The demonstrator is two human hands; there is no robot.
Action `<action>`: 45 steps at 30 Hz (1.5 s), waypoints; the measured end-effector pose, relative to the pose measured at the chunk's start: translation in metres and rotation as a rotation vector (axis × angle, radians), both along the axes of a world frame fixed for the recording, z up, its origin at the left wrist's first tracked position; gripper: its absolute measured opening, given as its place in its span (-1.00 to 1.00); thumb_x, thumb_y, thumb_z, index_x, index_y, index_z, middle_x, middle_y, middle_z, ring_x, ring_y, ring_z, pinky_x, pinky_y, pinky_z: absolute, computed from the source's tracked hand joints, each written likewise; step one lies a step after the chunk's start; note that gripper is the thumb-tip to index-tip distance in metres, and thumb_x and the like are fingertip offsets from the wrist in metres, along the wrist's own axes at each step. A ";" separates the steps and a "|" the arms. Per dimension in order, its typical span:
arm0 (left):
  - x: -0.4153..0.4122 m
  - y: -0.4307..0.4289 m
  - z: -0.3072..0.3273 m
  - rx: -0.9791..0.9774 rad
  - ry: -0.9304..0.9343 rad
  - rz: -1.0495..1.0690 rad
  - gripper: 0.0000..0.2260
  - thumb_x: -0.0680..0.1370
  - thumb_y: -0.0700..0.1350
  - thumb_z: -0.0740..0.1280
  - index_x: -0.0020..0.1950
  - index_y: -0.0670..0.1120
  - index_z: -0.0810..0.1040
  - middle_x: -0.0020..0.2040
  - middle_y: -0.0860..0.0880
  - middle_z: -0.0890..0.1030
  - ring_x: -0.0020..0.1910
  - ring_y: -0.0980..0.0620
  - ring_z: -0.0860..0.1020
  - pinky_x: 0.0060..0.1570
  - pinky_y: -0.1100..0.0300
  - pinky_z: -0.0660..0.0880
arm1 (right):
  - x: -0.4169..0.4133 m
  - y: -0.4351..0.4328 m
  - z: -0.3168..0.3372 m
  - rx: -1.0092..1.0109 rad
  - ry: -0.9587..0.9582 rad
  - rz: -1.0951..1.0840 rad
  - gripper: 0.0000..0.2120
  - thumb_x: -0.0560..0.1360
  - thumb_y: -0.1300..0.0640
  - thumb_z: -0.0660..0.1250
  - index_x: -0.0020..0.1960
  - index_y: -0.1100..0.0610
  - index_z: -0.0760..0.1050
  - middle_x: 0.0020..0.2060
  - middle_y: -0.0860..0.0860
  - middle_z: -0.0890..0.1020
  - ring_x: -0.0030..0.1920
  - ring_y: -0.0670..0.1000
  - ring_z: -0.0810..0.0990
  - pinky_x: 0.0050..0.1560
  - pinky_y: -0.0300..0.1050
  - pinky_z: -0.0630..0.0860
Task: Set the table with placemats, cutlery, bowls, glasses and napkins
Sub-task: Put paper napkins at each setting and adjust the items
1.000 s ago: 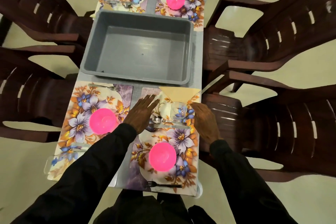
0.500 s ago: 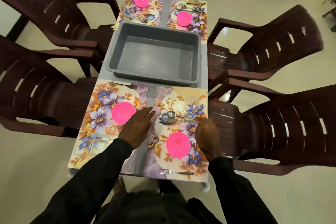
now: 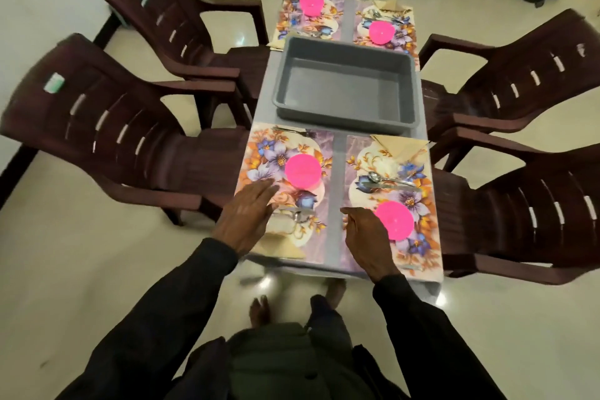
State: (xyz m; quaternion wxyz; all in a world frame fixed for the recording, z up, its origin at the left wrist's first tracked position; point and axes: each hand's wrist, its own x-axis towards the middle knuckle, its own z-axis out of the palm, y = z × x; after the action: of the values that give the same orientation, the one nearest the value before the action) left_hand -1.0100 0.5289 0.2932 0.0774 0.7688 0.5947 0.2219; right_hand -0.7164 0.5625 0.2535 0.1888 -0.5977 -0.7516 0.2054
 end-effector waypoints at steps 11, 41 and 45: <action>-0.071 -0.066 -0.015 -0.328 -0.078 0.229 -0.55 0.69 0.06 0.15 0.51 -0.16 0.42 0.49 -0.14 0.45 0.45 -0.14 0.42 0.42 0.05 0.31 | -0.041 -0.032 -0.018 -0.095 -0.018 0.012 -0.76 0.63 0.23 0.27 0.24 0.13 0.62 0.14 0.16 0.68 0.15 0.18 0.64 0.20 0.05 0.58; -0.094 -0.004 -0.053 -0.474 -0.158 0.065 -0.61 0.68 0.04 0.23 0.51 0.02 0.40 0.43 -0.02 0.49 0.38 -0.04 0.48 0.36 -0.08 0.48 | -0.061 -0.024 -0.017 -0.105 -0.007 -0.086 -0.69 0.60 0.30 0.26 0.29 0.18 0.60 0.16 0.18 0.68 0.18 0.20 0.63 0.23 0.04 0.56; -0.113 0.014 -0.069 -0.490 -0.149 -0.044 -0.50 0.67 0.22 0.14 0.53 -0.01 0.36 0.42 0.05 0.50 0.37 0.02 0.48 0.34 -0.08 0.49 | -0.070 -0.021 -0.019 -0.112 -0.049 -0.101 -0.68 0.62 0.27 0.24 0.31 0.15 0.59 0.18 0.15 0.68 0.18 0.18 0.63 0.23 0.04 0.57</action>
State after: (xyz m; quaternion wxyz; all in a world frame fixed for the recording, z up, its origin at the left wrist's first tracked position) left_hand -1.1228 0.5426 0.2242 0.3097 0.7213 0.6067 0.1254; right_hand -0.7863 0.5419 0.2347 0.1466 -0.6494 -0.7122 0.2226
